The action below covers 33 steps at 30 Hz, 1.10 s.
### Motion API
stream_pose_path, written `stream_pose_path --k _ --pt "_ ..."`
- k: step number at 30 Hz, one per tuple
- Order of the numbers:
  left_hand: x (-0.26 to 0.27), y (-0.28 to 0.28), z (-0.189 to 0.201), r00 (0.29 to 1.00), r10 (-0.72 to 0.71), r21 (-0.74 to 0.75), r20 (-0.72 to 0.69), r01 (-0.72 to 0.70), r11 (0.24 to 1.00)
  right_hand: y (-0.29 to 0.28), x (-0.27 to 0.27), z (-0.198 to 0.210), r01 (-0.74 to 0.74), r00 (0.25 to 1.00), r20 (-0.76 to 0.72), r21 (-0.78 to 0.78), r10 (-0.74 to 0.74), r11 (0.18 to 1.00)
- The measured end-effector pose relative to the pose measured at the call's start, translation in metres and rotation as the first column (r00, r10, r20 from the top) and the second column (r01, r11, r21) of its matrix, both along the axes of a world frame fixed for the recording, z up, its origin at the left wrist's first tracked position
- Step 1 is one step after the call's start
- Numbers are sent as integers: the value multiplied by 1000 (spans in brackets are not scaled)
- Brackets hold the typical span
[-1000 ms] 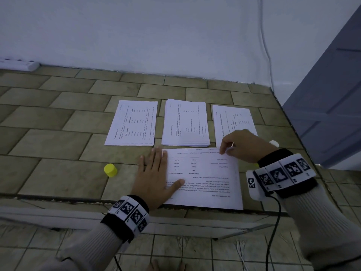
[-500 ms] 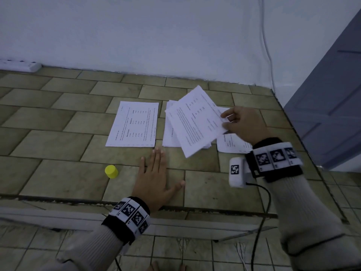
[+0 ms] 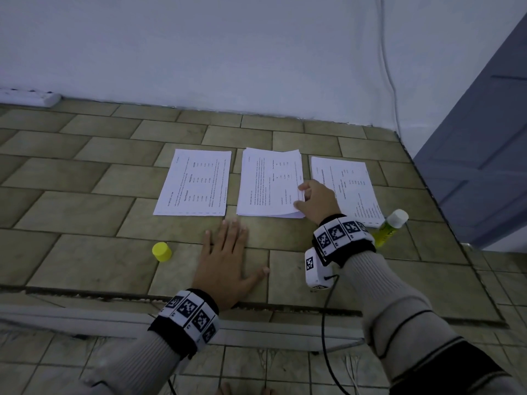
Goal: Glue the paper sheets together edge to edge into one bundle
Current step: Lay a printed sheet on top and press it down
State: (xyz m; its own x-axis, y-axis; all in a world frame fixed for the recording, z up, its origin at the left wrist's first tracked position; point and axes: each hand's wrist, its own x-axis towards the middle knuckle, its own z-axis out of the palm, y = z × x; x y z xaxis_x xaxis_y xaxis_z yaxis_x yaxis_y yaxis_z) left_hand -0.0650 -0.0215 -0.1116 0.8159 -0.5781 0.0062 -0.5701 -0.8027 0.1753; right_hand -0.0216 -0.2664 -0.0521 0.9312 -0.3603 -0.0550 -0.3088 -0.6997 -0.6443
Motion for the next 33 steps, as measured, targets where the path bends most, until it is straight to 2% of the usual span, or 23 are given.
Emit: stream_pose_path --k 7,13,20,23,26,29,33 --pt "0 -1 3 1000 5 17 -15 -5 1000 2 4 4 -42 992 -125 -144 24 989" --pt "-1 -1 5 999 12 27 -34 -11 1000 2 3 5 -49 989 -144 -180 23 982" --pt "-1 -1 8 999 16 64 -49 -13 998 5 5 3 -99 958 -285 -243 27 965" --pt "-1 -1 10 997 13 62 -70 -8 998 6 3 3 -87 958 -287 -251 12 964" --pt "0 -1 12 995 24 56 -95 -19 998 6 -7 10 -60 985 -173 -207 24 977" --pt "3 -1 20 981 47 44 -191 -39 998 4 -26 25 -36 996 72 -114 45 993" --pt "8 -2 57 908 56 -16 -416 -69 997 -4 -59 48 -2 901 431 -112 50 994"
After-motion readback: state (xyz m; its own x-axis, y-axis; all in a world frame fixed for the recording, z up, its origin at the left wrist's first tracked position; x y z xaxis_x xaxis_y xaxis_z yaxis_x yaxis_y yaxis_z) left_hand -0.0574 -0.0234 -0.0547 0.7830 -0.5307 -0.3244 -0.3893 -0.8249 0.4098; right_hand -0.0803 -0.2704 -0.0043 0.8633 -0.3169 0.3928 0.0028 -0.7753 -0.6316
